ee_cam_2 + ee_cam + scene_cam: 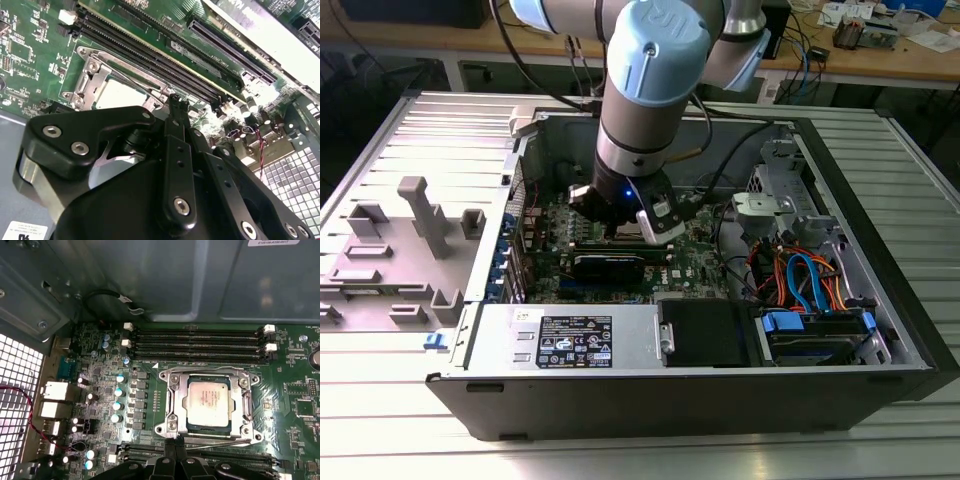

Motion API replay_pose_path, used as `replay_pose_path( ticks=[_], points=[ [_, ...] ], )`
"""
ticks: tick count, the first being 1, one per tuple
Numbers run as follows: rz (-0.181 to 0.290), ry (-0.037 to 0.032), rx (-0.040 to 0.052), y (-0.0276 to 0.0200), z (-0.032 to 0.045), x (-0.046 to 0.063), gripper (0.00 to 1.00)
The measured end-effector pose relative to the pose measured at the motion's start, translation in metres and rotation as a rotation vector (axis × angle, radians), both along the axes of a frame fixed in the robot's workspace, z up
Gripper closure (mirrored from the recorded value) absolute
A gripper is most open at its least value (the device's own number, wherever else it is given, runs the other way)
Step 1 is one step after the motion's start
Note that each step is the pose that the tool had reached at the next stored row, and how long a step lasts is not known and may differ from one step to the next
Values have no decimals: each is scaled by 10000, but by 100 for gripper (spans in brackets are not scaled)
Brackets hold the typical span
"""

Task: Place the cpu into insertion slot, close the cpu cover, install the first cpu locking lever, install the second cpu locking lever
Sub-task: 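Install the second cpu locking lever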

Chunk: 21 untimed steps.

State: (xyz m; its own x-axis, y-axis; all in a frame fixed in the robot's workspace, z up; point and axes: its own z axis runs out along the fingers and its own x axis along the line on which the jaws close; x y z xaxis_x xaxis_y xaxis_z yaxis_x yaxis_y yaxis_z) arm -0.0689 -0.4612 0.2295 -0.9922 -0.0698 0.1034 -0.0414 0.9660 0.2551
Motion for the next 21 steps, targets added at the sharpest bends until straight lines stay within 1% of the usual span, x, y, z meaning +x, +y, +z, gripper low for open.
replay_pose_path(
  ticks=[3,7,13,14,17,20,21],
  points=[
    [1,0,5,-13,-3,1,89],
    [1,0,3,-15,-62,-7,89],
    [1,0,2,-15,-131,-91,89],
    [1,-1,-20,-14,-150,-115,89],
    [1,-1,-33,1,-152,-137,89],
    [1,-8,-64,19,-154,-151,89],
    [1,-18,-88,23,-156,-156,89]
  ],
)
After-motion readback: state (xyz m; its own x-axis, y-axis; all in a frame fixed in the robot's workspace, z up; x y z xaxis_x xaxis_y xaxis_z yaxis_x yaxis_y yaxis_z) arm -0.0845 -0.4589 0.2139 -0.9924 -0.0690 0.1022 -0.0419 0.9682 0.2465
